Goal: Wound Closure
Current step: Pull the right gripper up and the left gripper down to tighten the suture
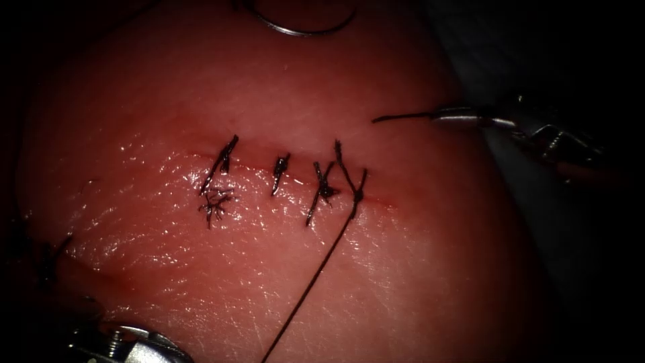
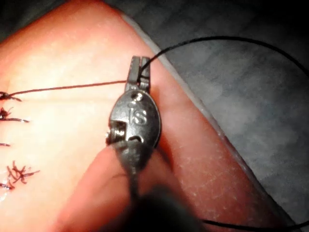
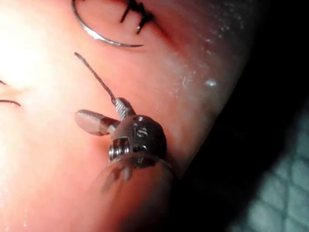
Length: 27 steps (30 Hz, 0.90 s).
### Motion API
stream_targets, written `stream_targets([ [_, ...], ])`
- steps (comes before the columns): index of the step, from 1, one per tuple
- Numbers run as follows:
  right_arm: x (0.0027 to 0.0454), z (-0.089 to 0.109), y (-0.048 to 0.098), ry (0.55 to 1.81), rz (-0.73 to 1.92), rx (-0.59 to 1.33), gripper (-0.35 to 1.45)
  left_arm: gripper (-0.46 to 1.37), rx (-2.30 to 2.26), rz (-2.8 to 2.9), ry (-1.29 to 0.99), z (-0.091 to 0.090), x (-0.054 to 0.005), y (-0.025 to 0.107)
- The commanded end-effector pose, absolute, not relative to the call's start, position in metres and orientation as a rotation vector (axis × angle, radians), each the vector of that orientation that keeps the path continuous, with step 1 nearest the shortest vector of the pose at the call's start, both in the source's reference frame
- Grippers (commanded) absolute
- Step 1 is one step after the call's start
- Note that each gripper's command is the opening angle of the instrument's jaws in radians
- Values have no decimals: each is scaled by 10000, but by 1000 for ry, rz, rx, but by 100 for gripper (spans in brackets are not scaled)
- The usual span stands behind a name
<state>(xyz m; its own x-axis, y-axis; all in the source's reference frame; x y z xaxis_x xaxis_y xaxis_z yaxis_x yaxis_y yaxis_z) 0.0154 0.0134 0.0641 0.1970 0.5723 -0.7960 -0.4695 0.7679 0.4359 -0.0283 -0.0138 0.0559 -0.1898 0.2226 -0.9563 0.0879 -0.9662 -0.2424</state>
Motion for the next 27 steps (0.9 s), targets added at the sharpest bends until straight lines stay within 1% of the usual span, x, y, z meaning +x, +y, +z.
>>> stream_targets([
  [1, 153, 641, 132, 1154, 744, 89, 144, -35, -1945, 2331, -376, 560, -285, -137],
  [3, 153, 639, 131, 1153, 751, 95, 144, -35, -1947, 2334, -369, 560, -287, -135],
  [10, 156, 622, 119, 1179, 709, 218, 143, -35, -1958, 2331, -350, 565, -294, -118],
  [15, 152, 616, 103, 1184, 778, 291, 142, -35, -1958, 2329, -350, 565, -294, -115],
  [16, 152, 616, 95, 1184, 900, 406, 130, -35, -1958, 2329, -350, 565, -294, -115],
  [17, 151, 616, 85, 1173, 963, 505, 107, -35, -1957, 2329, -350, 565, -294, -115],
  [18, 151, 617, 82, 1167, 978, 535, 100, -35, -1957, 2329, -350, 565, -294, -115],
  [19, 153, 619, 66, 1069, 1073, 638, 78, -35, -1958, 2329, -350, 565, -293, -115],
  [20, 153, 619, 66, 1069, 1073, 638, 78, -35, -1958, 2329, -350, 565, -293, -115],
  [21, 154, 621, 60, 1021, 1109, 668, 78, -35, -1958, 2329, -351, 564, -293, -116],
  [23, 153, 624, 50, 878, 1178, 716, 78, -35, -1958, 2329, -351, 564, -292, -116],
  [24, 153, 625, 49, 849, 1212, 724, 78, -35, -1959, 2329, -351, 564, -292, -116],
  [27, 149, 631, 48, 734, 1396, 755, 62, -35, -1958, 2329, -352, 564, -292, -117],
])
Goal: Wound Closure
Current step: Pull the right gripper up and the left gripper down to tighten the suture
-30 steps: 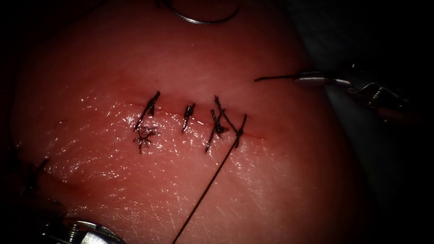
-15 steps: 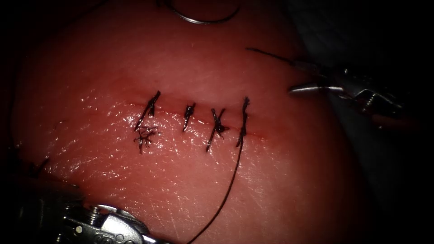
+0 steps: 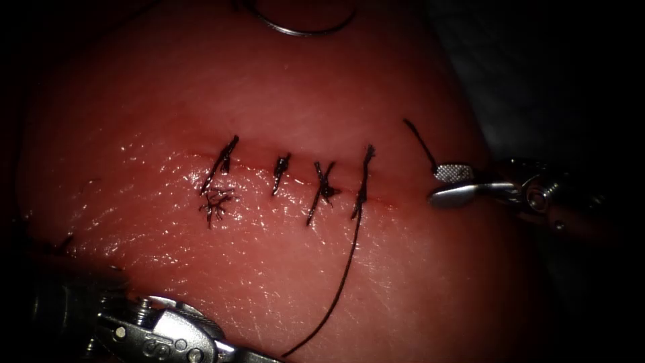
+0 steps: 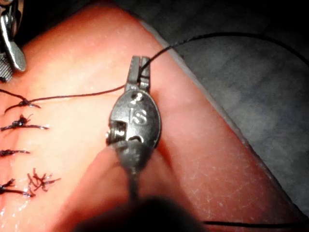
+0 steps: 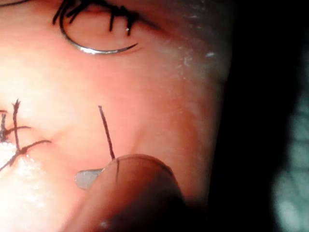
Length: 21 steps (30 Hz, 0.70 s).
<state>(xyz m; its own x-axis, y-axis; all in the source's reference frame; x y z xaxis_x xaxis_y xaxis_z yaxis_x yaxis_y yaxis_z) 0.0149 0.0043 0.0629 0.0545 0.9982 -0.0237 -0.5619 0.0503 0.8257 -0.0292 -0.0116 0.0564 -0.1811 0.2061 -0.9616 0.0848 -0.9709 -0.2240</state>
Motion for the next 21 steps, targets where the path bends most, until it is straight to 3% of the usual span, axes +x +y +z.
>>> stream_targets([
  [1, 147, 633, 48, 687, 1466, 775, 60, -35, -1959, 2329, -352, 563, -292, -117],
  [4, 145, 636, 49, 591, 1535, 790, 65, -35, -1961, 2327, -350, 562, -292, -118],
  [5, 144, 638, 50, 541, 1572, 803, 78, -35, -1961, 2327, -350, 562, -292, -119],
  [16, 119, 639, 60, 33, 1521, 635, 121, -35, -1967, 2324, -352, 560, -288, -122],
  [18, 110, 635, 65, 20, 1510, 634, 136, -35, -1967, 2324, -353, 560, -288, -122],
  [21, 96, 623, 79, 78, 1505, 586, 121, -35, -1967, 2321, -349, 560, -289, -121],
])
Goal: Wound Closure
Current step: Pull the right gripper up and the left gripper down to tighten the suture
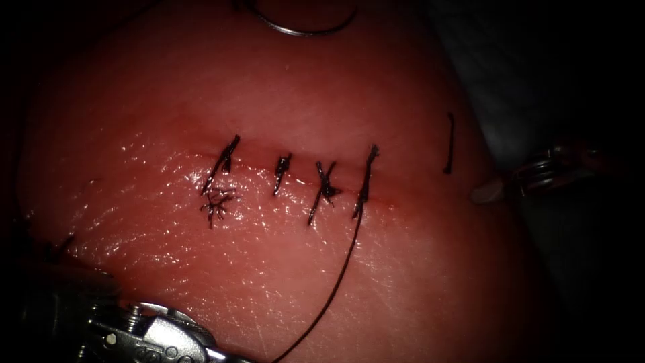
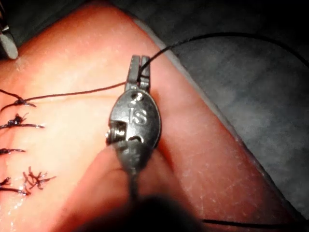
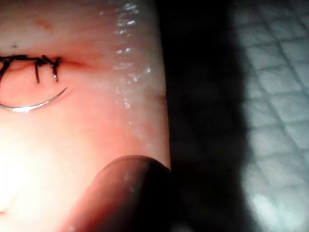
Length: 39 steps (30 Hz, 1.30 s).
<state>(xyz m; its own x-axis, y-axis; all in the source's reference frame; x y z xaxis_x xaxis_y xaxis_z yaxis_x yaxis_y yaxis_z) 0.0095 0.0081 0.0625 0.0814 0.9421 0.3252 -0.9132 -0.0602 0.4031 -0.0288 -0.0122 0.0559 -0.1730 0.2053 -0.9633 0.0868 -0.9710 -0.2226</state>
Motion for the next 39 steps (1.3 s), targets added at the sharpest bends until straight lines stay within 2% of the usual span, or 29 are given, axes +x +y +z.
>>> stream_targets([
  [1, 93, 617, 86, 114, 1478, 547, 116, -35, -1967, 2321, -348, 560, -290, -121],
  [3, 91, 606, 97, 193, 1429, 483, 115, -35, -1965, 2321, -346, 561, -292, -120],
  [6, 93, 587, 113, 386, 1351, 449, 115, -35, -1965, 2317, -341, 562, -295, -118],
  [8, 97, 576, 117, 534, 1349, 462, 121, -35, -1964, 2317, -340, 562, -295, -117],
  [9, 101, 570, 114, 652, 1316, 445, 125, -35, -1964, 2317, -340, 563, -295, -116],
  [10, 102, 569, 114, 676, 1309, 443, 127, -35, -1964, 2317, -341, 563, -295, -116],
  [11, 110, 565, 109, 792, 1308, 439, 133, -35, -1964, 2317, -341, 564, -294, -115],
  [13, 121, 561, 104, 898, 1281, 477, 136, -35, -1964, 2317, -340, 565, -294, -115],
  [14, 126, 559, 101, 923, 1237, 500, 131, -35, -1964, 2316, -340, 565, -294, -114],
  [16, 136, 556, 94, 948, 1177, 573, 105, -35, -1964, 2317, -340, 565, -294, -114],
  [17, 141, 555, 90, 951, 1167, 588, 104, -35, -1964, 2317, -340, 565, -294, -114],
  [21, 165, 551, 81, 1025, 1116, 592, 124, -35, -1964, 2316, -341, 565, -293, -114],
  [25, 182, 552, 75, 1096, 1054, 578, 134, -35, -1964, 2316, -340, 566, -293, -112],
  [39, 226, 564, 52, 1121, 1007, 520, 134, -35, -1964, 2316, -340, 568, -292, -111],
])
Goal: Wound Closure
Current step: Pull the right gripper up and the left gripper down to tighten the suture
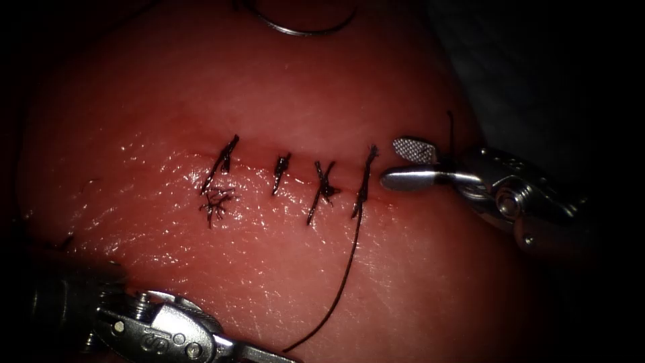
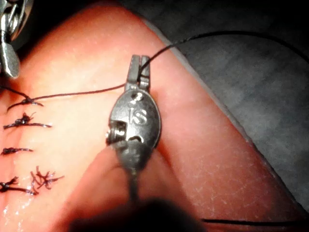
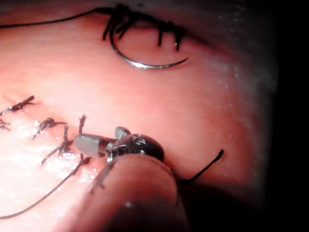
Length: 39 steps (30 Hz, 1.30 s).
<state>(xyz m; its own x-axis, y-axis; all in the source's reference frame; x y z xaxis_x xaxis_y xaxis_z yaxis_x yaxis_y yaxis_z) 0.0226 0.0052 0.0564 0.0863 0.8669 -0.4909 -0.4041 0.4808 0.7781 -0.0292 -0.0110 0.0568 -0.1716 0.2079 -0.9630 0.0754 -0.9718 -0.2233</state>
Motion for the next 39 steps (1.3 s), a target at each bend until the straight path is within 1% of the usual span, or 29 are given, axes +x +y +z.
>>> stream_targets([
  [1, 228, 564, 52, 1121, 1003, 516, 135, -35, -1964, 2316, -340, 568, -292, -110],
  [9, 244, 564, 53, 1125, 1017, 504, 136, -35, -1967, 2321, -334, 568, -292, -111],
  [13, 253, 565, 56, 1135, 1026, 495, 121, -35, -1967, 2322, -334, 569, -292, -112],
  [15, 256, 566, 56, 1135, 1028, 493, 110, -35, -1967, 2322, -334, 568, -292, -112],
  [17, 260, 567, 58, 1135, 1031, 489, 91, -35, -1967, 2322, -334, 569, -291, -113],
  [18, 261, 568, 59, 1135, 1032, 488, 75, -35, -1967, 2322, -334, 569, -291, -113],
  [19, 262, 568, 59, 1133, 1043, 495, 41, -35, -1967, 2323, -334, 569, -291, -114],
  [20, 261, 568, 60, 1135, 1054, 501, -26, -35, -1967, 2324, -334, 568, -291, -115],
  [21, 260, 569, 62, 1130, 1070, 512, -35, -35, -1968, 2325, -335, 568, -290, -117],
  [29, 254, 576, 79, 1131, 1066, 529, -35, -35, -1971, 2329, -340, 561, -286, -130],
  [39, 254, 592, 100, 1161, 1019, 498, -35, -35, -1976, 2337, -344, 555, -283, -146],
])
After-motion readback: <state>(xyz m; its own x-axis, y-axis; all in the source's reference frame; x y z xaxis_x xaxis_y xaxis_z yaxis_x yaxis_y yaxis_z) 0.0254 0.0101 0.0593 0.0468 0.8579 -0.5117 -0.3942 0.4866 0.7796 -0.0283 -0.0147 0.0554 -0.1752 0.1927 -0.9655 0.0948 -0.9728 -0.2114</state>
